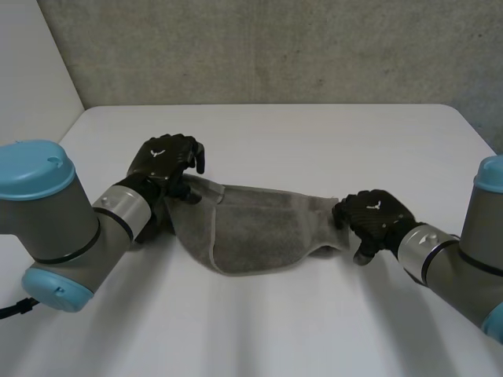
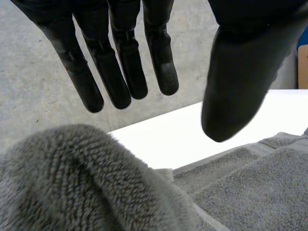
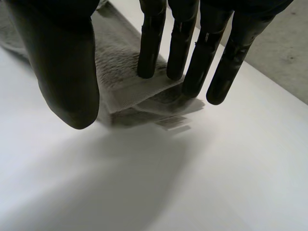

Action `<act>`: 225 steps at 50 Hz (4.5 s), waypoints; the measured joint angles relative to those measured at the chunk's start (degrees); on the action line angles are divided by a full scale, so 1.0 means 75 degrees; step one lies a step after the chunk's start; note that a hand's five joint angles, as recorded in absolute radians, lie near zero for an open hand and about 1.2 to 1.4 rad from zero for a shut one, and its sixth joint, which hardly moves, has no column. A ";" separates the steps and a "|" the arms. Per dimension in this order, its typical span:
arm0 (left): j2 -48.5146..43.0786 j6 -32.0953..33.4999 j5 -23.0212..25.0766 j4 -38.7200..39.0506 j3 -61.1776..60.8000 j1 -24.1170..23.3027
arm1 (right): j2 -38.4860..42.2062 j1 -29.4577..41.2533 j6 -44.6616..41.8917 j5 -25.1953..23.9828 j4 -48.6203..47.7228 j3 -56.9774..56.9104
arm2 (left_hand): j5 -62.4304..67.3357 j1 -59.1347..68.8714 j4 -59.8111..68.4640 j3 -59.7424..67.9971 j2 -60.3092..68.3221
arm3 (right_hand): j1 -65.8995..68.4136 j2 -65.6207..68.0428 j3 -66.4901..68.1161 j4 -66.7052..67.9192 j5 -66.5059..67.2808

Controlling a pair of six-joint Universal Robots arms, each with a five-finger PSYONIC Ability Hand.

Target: Fold the towel.

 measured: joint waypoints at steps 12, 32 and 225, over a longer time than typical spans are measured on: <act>-0.0019 0.0033 0.0074 0.0084 0.0109 -0.0028 | -0.0002 -0.0215 0.0307 0.0156 -0.0008 -0.0292 | 0.0210 0.0179 0.0220 0.0208 0.0172 | 0.0411 0.0417 0.0487 0.0452 0.0491; -0.0874 0.0135 0.0729 -0.0192 0.1563 0.0248 | -0.0126 0.0116 0.0337 -0.0037 -0.0205 0.0175 | -0.3175 -0.3164 -0.3118 -0.3120 -0.3156 | -0.2451 -0.2286 -0.2302 -0.2473 -0.2667; 0.1635 0.0660 0.1610 -0.3727 0.1730 0.2929 | -0.0785 -0.0373 -0.1296 -0.0071 0.3785 -0.3317 | 0.4340 0.4125 0.4519 0.4461 0.4435 | 0.5150 0.5015 0.5195 0.5402 0.5322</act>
